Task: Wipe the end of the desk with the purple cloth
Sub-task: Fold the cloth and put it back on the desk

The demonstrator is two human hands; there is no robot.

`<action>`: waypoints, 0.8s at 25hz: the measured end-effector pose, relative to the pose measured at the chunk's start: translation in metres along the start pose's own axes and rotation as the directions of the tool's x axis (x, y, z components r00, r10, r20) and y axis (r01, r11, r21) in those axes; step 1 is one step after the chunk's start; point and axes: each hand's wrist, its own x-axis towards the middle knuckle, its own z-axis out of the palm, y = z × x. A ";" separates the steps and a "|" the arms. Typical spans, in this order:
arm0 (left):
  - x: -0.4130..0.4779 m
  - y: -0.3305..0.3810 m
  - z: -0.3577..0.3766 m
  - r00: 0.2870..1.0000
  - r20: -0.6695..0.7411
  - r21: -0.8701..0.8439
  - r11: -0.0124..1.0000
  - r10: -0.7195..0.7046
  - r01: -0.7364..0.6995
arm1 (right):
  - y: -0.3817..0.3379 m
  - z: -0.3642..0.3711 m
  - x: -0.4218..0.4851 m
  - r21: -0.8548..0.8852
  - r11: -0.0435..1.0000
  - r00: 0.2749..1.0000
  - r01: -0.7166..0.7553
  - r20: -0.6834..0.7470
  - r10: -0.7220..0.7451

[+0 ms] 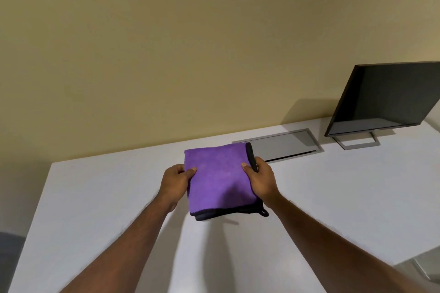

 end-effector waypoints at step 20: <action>0.178 -0.058 0.036 0.991 -0.115 0.460 0.888 0.065 -0.005 | 0.071 0.050 0.187 -0.356 0.934 0.977 0.020 0.204 0.057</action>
